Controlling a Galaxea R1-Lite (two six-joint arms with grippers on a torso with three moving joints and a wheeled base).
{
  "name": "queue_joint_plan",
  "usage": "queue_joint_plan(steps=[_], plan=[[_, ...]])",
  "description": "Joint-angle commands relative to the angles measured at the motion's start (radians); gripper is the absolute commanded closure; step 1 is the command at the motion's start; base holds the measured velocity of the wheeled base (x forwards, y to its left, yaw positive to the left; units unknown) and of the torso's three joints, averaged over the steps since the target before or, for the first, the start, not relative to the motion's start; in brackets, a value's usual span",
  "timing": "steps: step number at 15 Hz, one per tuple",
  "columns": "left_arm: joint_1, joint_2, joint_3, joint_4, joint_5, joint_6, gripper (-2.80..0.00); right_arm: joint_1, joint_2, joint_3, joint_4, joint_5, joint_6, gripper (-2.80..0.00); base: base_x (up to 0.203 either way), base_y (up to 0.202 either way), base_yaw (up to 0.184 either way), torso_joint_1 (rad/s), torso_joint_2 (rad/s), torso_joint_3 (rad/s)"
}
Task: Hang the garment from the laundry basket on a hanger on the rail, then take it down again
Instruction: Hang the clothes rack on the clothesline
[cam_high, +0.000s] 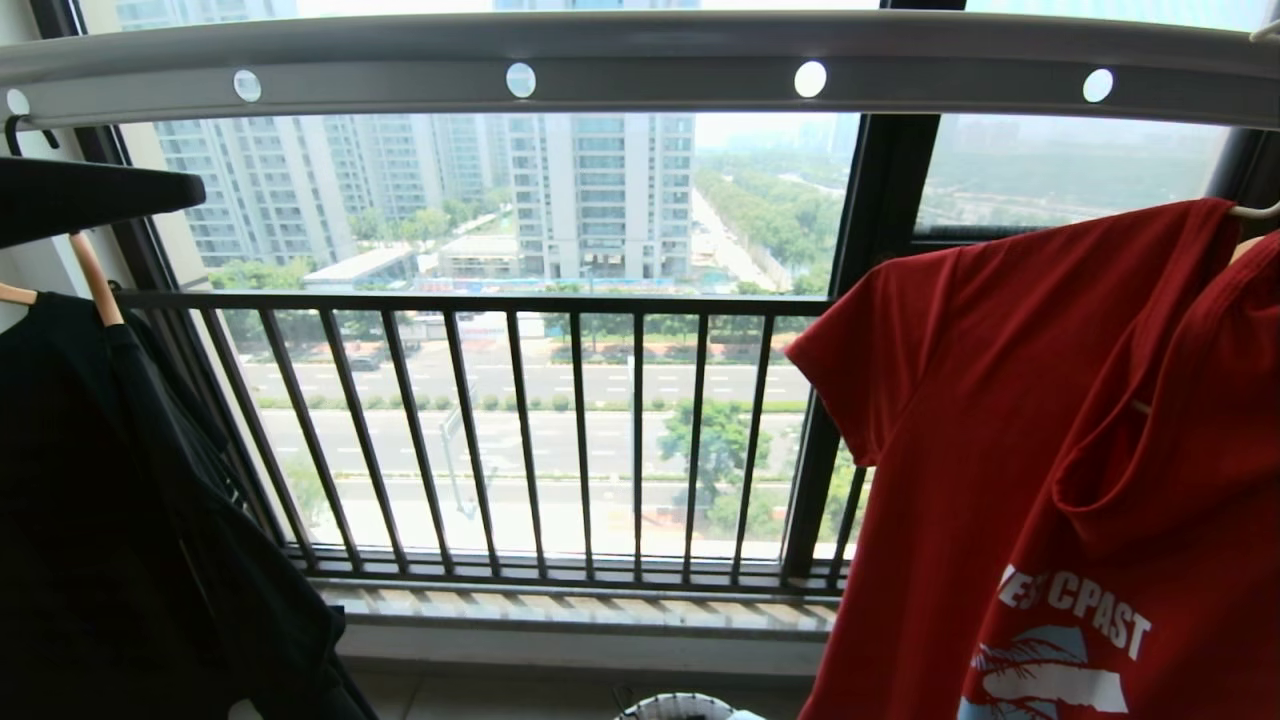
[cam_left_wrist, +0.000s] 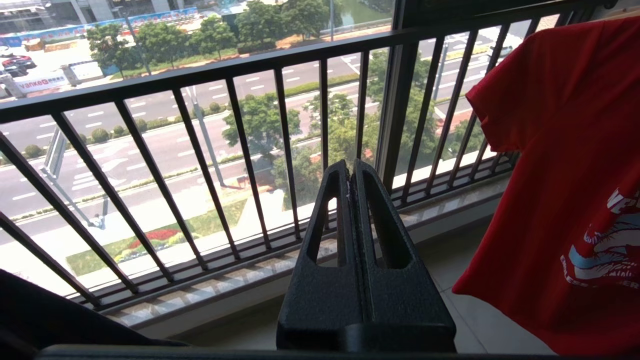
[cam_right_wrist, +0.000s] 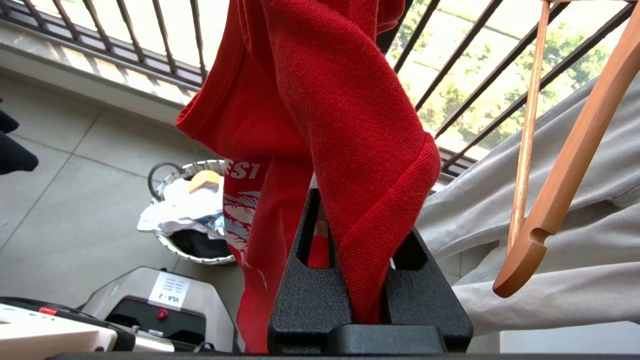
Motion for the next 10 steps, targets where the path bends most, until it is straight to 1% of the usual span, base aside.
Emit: queue_joint_plan(steps=[1,10], plan=[[0.000,-0.001,0.000,0.001,0.000,0.000,0.00,-0.001,0.000,0.000,0.007,-0.002,0.001,0.00,0.000,0.000,0.000,0.032,-0.09,-0.033],[0.000,-0.012,-0.001,0.001,0.001,-0.001,0.00,-0.004,-0.009,-0.003,0.004,-0.002,-0.001,0.00,0.000,0.000,0.000,0.000,0.00,0.000]])
